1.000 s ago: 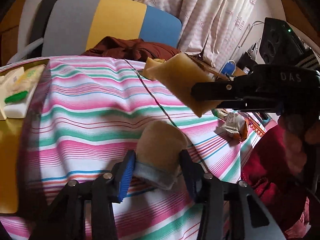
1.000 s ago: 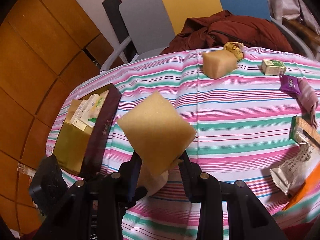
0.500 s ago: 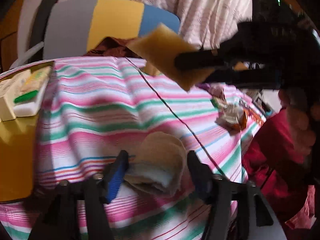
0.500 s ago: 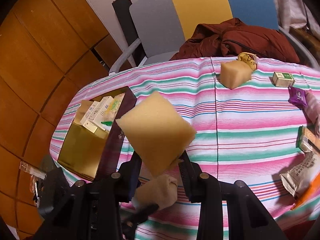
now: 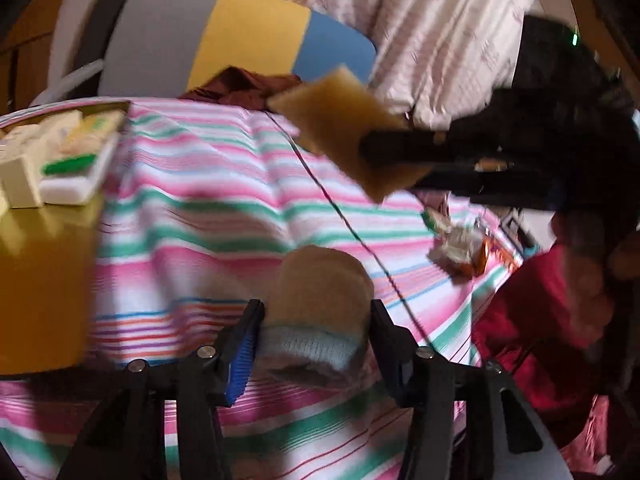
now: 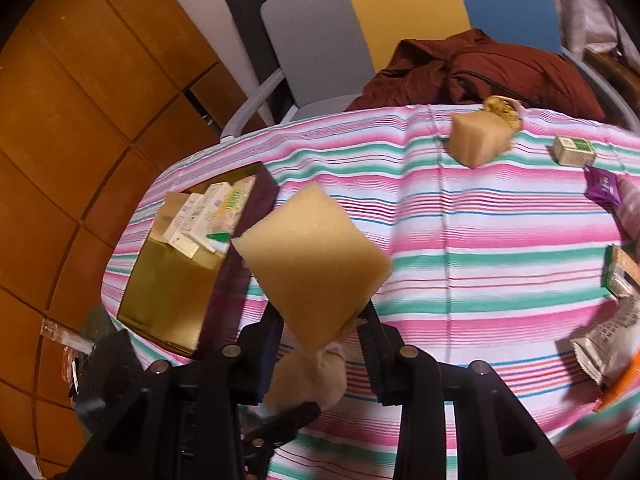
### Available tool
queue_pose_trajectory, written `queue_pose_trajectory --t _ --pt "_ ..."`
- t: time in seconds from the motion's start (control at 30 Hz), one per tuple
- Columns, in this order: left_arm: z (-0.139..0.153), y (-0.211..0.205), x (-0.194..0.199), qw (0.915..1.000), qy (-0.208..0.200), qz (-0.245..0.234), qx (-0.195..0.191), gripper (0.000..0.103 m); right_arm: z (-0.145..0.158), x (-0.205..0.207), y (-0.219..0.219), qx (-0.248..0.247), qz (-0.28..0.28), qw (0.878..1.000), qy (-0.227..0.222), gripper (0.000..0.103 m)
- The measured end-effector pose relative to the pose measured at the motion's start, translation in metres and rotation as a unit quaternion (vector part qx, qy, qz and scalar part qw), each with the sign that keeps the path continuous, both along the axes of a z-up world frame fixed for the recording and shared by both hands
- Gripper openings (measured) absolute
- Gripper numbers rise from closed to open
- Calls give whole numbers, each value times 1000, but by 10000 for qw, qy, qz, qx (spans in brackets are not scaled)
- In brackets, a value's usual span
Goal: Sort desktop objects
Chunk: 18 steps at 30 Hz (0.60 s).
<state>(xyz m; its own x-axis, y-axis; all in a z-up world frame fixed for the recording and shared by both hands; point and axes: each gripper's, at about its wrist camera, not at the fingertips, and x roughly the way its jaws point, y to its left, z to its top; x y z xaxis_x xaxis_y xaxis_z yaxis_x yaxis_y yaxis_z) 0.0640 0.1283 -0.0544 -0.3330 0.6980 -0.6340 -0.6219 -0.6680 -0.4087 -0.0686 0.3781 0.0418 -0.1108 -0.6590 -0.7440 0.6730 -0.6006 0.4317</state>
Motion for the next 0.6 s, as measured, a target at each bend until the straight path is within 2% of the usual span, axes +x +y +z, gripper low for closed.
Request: queue_pose_trajectory --t 0.17,0.33,0.5,0.6 --pt "31 -48 -14 9977 149 582 309 53 9 15 -38 -68 361 9993 49 38" --pt "46 -104 -36 9902 252 1334 339 53 13 37 -85 -124 790 9968 -16 38" --pt "42 -174 -69 9738 30 2254 291 53 3 68 -145 -39 1345 9905 -293 38" --pt "34 -206 -88 9648 -70 2625 149 53 -10 85 -177 53 1584 9860 -523 38"
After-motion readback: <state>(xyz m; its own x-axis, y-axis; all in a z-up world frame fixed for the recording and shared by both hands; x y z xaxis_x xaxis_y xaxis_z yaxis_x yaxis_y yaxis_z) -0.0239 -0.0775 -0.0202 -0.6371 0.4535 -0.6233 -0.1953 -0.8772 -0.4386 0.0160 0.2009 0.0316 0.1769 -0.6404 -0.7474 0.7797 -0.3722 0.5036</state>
